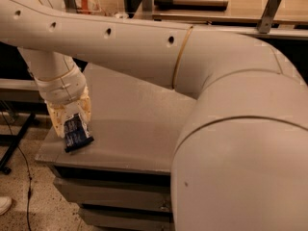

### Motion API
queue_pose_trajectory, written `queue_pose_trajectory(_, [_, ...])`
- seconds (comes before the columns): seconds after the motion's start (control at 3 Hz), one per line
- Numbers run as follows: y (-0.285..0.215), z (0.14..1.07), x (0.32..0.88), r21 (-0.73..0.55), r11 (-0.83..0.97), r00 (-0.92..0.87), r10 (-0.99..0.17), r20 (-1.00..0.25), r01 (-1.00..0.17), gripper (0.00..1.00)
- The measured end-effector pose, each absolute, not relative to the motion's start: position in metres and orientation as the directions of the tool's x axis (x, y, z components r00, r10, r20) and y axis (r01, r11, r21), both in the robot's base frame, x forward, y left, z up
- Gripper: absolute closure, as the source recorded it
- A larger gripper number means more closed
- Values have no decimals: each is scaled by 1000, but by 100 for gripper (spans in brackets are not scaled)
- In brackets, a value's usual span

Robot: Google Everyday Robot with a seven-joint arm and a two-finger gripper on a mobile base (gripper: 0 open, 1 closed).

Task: Pick rxbar blueberry

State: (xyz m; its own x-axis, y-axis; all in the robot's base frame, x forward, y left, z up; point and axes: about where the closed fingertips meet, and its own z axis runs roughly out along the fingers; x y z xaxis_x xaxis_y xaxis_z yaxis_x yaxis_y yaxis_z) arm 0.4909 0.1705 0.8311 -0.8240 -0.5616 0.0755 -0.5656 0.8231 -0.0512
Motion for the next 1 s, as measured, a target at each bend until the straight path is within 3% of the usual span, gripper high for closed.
queue_pose_trajectory(1.0, [158, 835, 498, -74, 822, -825, -562, 59, -565, 100])
